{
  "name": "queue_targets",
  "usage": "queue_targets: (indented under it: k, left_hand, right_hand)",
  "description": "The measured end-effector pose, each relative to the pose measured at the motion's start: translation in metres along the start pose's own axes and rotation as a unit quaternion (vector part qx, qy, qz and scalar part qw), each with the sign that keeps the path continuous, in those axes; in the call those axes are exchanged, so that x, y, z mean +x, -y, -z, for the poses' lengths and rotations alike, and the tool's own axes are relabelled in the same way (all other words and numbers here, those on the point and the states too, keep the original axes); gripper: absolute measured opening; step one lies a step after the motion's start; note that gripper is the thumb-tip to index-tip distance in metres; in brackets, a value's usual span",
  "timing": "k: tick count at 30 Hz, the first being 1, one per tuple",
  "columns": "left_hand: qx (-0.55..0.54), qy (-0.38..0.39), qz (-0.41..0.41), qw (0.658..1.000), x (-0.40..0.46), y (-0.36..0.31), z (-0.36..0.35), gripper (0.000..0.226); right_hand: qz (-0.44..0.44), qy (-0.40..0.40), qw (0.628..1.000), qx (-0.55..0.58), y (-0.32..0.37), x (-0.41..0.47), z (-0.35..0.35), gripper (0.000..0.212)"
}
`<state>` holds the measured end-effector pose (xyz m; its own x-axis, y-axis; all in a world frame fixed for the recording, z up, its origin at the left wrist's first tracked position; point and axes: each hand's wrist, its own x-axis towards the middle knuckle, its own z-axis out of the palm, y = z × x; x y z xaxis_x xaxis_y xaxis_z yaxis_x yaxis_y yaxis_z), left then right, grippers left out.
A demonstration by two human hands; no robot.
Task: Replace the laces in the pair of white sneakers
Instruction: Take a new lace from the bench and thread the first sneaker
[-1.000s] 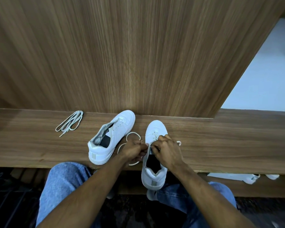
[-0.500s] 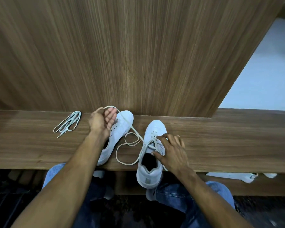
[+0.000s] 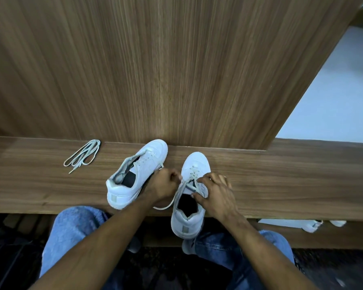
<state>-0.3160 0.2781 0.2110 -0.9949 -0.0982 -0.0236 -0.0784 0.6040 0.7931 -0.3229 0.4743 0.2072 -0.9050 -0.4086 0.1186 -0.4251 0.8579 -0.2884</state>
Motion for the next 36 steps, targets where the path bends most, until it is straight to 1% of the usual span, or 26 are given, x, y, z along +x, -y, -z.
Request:
queue_targets:
  k: [1,2,4,5,6,7,8,9,10,11,12,14,15,16,17,18,20,21,23,26,28,30,32,34,35,36]
  left_hand:
    - [-0.103,-0.031,0.037,0.993,0.003,-0.003,0.007,0.030]
    - [-0.233,-0.067,0.089,0.966,0.006,-0.009,0.014,0.028]
    - [-0.455,-0.139,0.176,0.862,0.015,-0.019,0.037,0.021]
    - [-0.524,-0.165,0.187,0.814,0.020,-0.022,0.051,0.021]
    - [-0.569,-0.182,0.191,0.779,0.026,-0.022,0.064,0.022]
    - [-0.602,-0.187,0.182,0.755,0.029,-0.022,0.076,0.024]
    - [-0.603,-0.192,0.181,0.752,0.033,-0.018,0.082,0.023]
    - [-0.595,-0.195,0.183,0.758,0.033,-0.017,0.085,0.020]
    - [-0.569,-0.193,0.189,0.776,0.033,-0.016,0.082,0.015]
    - [-0.537,-0.181,0.188,0.802,0.029,-0.015,0.076,0.015]
    - [-0.477,-0.179,0.170,0.844,0.025,-0.012,0.067,0.024]
    - [-0.294,-0.161,0.076,0.939,0.016,-0.002,0.043,0.040]
    - [-0.201,-0.123,0.016,0.972,0.012,0.005,0.030,0.039]
    - [-0.129,-0.068,-0.030,0.989,0.006,0.007,0.021,0.032]
    - [-0.078,-0.016,-0.066,0.995,0.002,0.013,0.011,0.023]
    - [-0.038,0.029,-0.076,0.996,-0.003,0.013,0.004,0.018]
    - [0.012,0.066,-0.068,0.995,-0.008,0.011,-0.004,0.013]
    - [0.036,0.059,-0.069,0.995,-0.008,0.012,-0.006,0.010]
    - [0.089,0.016,-0.060,0.994,-0.007,0.008,-0.002,0.015]
    - [0.150,-0.064,0.024,0.986,-0.006,0.003,0.016,0.014]
    - [0.170,-0.082,0.061,0.980,-0.007,0.003,0.019,0.015]
    - [0.127,-0.068,0.093,0.985,-0.008,0.003,0.016,0.016]
    - [-0.005,-0.029,0.124,0.992,-0.005,0.005,0.013,0.018]
    - [-0.162,0.040,0.166,0.972,-0.001,0.005,0.016,0.017]
    - [-0.207,0.068,0.179,0.959,0.000,0.006,0.018,0.016]
    - [-0.210,0.093,0.176,0.957,0.000,0.008,0.019,0.017]
  right_hand:
    - [0.000,-0.002,1.000,0.004,0.001,0.001,-0.001,0.049]
    - [-0.003,-0.002,1.000,0.005,0.000,0.000,-0.001,0.049]
    - [-0.008,-0.002,1.000,0.007,0.000,0.000,-0.003,0.049]
    - [-0.011,-0.002,1.000,0.008,0.000,0.000,-0.003,0.049]
    - [-0.015,-0.001,1.000,0.012,0.000,-0.001,-0.004,0.049]
    - [-0.018,0.000,1.000,0.017,0.000,-0.001,-0.004,0.050]
    - [-0.021,0.000,1.000,0.023,0.001,-0.001,-0.004,0.051]
    - [-0.025,0.000,0.999,0.029,0.002,-0.002,-0.004,0.052]
    - [-0.031,-0.001,0.999,0.035,0.003,-0.002,-0.004,0.052]
    - [-0.037,-0.004,0.998,0.042,0.004,-0.003,-0.004,0.053]
    - [-0.043,-0.007,0.998,0.050,0.005,-0.003,-0.004,0.054]
    - [-0.057,-0.009,0.997,0.059,0.007,-0.005,-0.004,0.056]
    - [-0.062,-0.009,0.996,0.064,0.007,-0.005,-0.003,0.056]
    - [-0.065,-0.010,0.996,0.066,0.007,-0.006,-0.002,0.055]
    - [-0.070,-0.011,0.995,0.065,0.007,-0.006,-0.002,0.054]
    - [-0.075,-0.011,0.995,0.059,0.006,-0.006,-0.003,0.051]
    - [-0.083,-0.014,0.995,0.047,0.006,-0.005,-0.005,0.042]
    - [-0.085,-0.017,0.995,0.042,0.006,-0.005,-0.006,0.035]
    - [-0.089,-0.008,0.996,0.030,0.005,-0.006,-0.005,0.025]
    - [-0.071,0.022,0.997,-0.004,0.008,-0.009,-0.003,0.034]
    - [-0.059,0.025,0.998,-0.022,0.012,-0.008,-0.002,0.037]
    - [-0.060,0.024,0.998,-0.028,0.015,-0.007,-0.002,0.041]
    - [-0.069,0.019,0.997,-0.014,0.018,-0.008,-0.002,0.043]
    - [-0.076,0.019,0.997,0.002,0.016,-0.010,0.000,0.042]
    - [-0.075,0.023,0.997,0.004,0.016,-0.011,0.001,0.042]
    - [-0.075,0.027,0.997,0.003,0.016,-0.011,0.002,0.042]
